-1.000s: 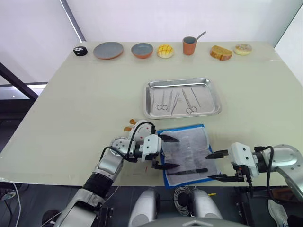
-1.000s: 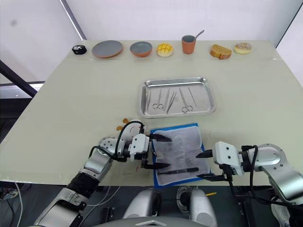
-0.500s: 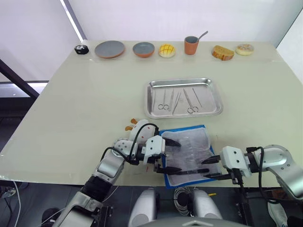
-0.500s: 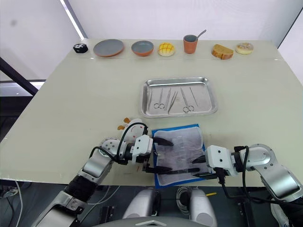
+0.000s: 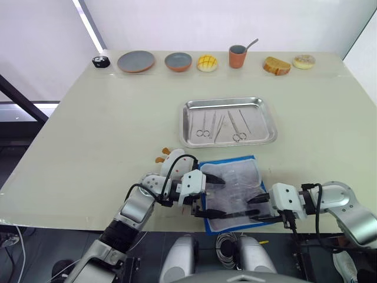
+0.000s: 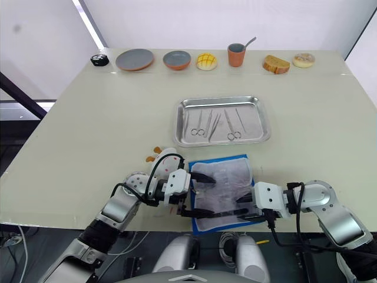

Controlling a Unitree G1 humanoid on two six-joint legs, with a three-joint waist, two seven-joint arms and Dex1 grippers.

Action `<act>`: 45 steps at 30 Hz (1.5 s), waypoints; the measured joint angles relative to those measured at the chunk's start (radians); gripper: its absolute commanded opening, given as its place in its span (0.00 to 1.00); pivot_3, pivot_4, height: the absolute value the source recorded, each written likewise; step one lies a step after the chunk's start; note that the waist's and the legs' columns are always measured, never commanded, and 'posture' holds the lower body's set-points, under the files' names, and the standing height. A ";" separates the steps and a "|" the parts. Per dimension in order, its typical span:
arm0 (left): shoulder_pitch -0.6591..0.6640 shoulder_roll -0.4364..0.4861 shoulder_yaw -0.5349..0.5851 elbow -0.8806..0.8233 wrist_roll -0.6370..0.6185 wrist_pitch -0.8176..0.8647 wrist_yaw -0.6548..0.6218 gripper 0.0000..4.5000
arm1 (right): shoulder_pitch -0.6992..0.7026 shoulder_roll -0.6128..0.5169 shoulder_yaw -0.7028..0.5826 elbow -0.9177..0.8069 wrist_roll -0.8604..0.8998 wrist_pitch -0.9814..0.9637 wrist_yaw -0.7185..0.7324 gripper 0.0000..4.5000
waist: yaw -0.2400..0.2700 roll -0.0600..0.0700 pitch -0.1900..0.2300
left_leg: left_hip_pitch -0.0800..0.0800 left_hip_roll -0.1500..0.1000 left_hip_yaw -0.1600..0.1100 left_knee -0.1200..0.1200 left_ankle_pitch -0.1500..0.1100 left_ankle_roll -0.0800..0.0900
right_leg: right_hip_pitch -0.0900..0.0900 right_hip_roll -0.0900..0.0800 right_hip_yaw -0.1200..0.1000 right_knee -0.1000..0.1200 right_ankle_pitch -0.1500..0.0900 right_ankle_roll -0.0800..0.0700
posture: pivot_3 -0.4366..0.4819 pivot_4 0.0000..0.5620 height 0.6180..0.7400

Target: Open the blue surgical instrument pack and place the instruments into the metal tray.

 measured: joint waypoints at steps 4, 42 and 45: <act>-0.005 -0.002 0.000 0.007 0.000 -0.004 -0.002 1.00 | -0.004 0.006 0.012 0.008 -0.006 -0.014 0.001 0.42 | 0.000 0.000 0.000 | 0.000 0.000 0.000 0.000 0.000 0.000 | 0.000 0.000 0.000 0.000 0.000 0.000 | 0.48 0.27 1.00; -0.036 -0.039 0.001 0.156 -0.001 -0.157 -0.024 1.00 | -0.092 -0.074 0.062 -0.035 -0.040 0.085 0.041 0.02 | 0.004 0.000 -0.019 | 0.002 0.000 0.000 0.001 0.000 0.000 | 0.002 0.000 0.000 0.000 0.000 0.000 | 0.48 0.27 1.00; -0.034 -0.038 0.001 0.153 -0.001 -0.157 -0.023 1.00 | -0.092 -0.088 0.062 -0.055 -0.042 0.113 0.039 0.02 | 0.003 0.000 -0.019 | 0.001 0.000 0.000 0.001 0.000 0.000 | 0.001 0.000 0.000 0.000 0.000 0.000 | 0.48 0.27 1.00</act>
